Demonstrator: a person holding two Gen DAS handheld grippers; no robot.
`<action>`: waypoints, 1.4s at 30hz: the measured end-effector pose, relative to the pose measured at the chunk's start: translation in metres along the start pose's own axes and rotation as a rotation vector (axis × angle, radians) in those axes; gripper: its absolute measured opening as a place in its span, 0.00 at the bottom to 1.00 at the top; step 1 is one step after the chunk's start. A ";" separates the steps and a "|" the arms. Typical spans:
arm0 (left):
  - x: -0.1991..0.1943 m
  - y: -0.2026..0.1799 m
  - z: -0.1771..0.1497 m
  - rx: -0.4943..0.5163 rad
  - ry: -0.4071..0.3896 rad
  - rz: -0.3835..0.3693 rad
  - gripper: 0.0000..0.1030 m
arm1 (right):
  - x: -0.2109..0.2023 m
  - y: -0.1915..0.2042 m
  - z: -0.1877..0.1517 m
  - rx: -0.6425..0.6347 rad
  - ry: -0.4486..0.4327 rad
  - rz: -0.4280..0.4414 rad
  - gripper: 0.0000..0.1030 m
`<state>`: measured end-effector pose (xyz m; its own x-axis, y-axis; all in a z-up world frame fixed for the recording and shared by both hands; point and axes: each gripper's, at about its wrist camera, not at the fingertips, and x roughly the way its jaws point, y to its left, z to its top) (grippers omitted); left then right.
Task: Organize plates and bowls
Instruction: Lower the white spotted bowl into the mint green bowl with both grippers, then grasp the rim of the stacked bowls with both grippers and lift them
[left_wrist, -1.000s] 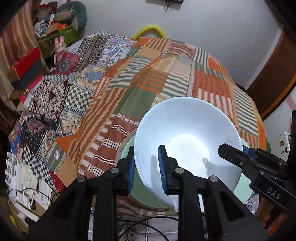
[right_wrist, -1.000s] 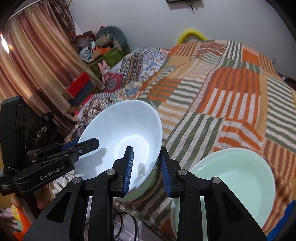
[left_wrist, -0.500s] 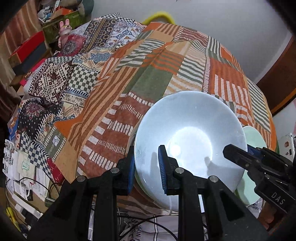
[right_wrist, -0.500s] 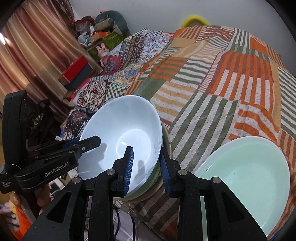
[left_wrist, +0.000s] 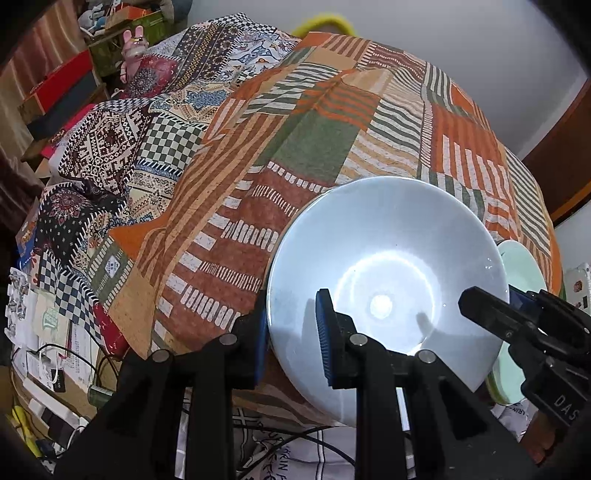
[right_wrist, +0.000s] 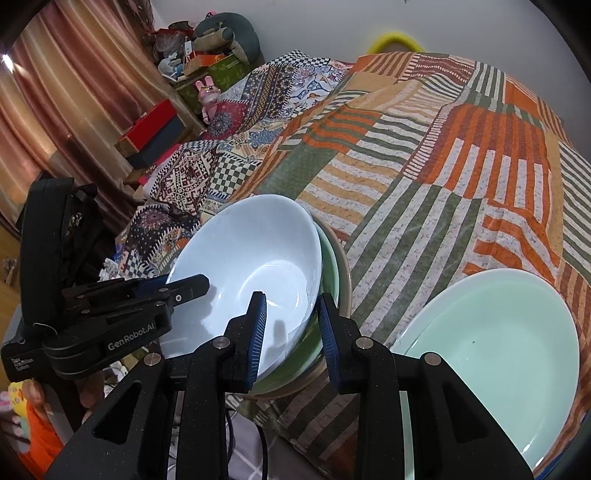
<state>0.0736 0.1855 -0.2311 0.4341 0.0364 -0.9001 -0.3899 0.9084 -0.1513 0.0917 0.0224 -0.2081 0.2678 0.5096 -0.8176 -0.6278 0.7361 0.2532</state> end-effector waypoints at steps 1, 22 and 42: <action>0.000 0.000 0.000 0.001 -0.001 0.008 0.22 | 0.001 0.001 -0.001 -0.001 0.005 0.002 0.26; -0.025 -0.004 0.002 0.006 -0.047 -0.042 0.23 | -0.018 0.000 -0.001 -0.019 -0.051 -0.022 0.31; -0.005 0.028 -0.013 -0.078 0.004 -0.069 0.42 | -0.008 -0.017 -0.006 0.031 -0.020 -0.059 0.45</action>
<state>0.0500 0.2050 -0.2358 0.4590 -0.0266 -0.8880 -0.4212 0.8736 -0.2439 0.0953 0.0030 -0.2089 0.3190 0.4733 -0.8211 -0.5875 0.7786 0.2206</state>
